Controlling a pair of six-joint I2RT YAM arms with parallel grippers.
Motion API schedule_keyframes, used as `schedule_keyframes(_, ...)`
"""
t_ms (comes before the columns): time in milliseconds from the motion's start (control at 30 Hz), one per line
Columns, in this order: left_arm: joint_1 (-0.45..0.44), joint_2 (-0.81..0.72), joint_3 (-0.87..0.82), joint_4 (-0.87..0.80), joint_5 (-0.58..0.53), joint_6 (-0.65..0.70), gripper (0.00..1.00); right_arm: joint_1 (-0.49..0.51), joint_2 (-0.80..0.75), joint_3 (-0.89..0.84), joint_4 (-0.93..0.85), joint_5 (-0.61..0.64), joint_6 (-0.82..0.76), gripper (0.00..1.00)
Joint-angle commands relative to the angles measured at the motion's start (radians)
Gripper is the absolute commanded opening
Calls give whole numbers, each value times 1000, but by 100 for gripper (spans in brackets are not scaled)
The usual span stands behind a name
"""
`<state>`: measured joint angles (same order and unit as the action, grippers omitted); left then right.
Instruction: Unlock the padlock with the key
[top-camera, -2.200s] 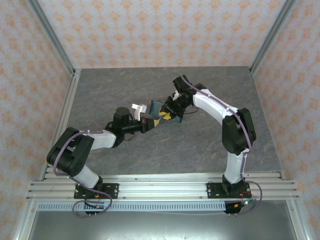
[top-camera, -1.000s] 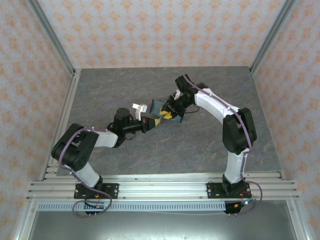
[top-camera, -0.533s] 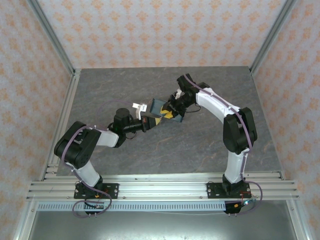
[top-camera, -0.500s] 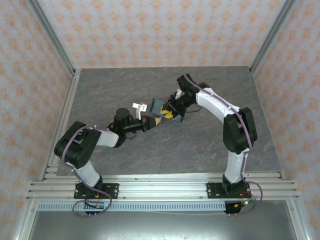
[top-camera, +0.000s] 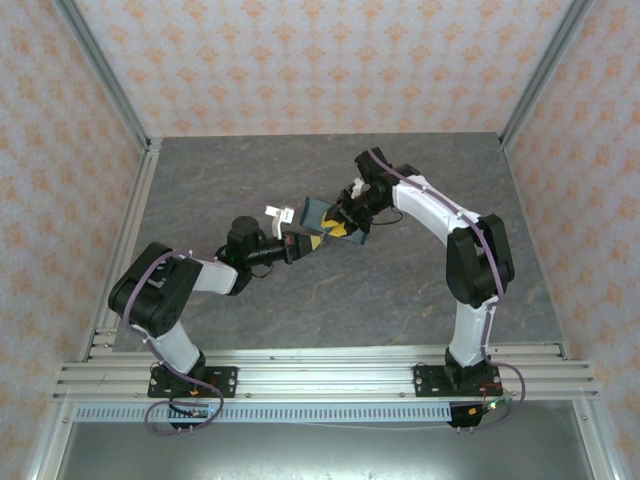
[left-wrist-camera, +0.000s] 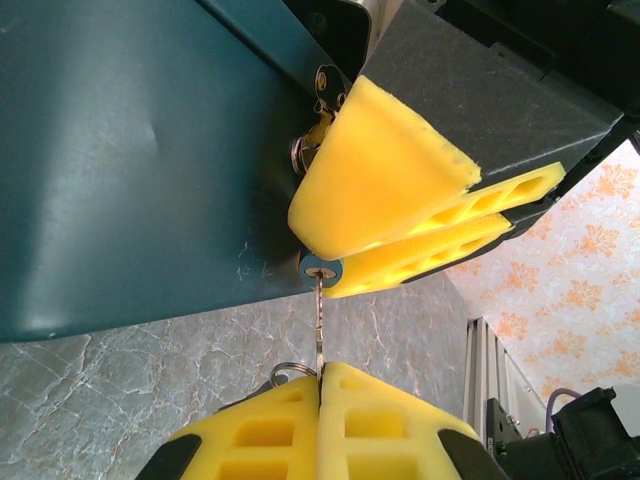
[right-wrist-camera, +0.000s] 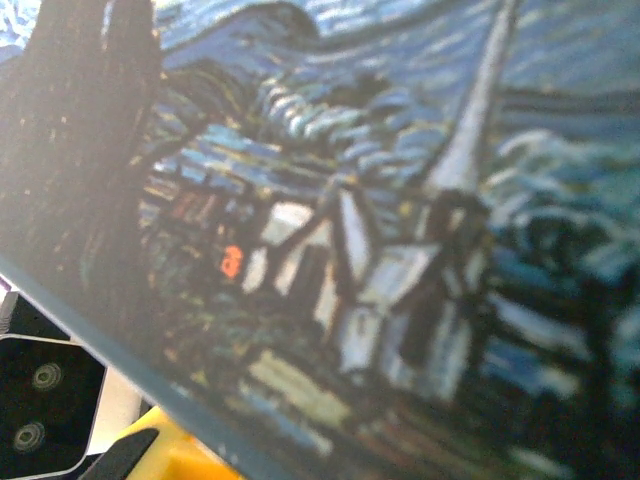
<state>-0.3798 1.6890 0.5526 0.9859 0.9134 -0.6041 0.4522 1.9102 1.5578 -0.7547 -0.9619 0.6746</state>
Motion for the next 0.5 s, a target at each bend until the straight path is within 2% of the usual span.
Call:
schedule_keyframes(0, 9, 9, 10, 71, 18, -8, 0, -3, 7, -5, -20, -49, -34, 0)
schedule_keyframes(467, 15, 44, 19, 98, 17, -26, 0, -14, 7, -14, -29, -67, -50, 0)
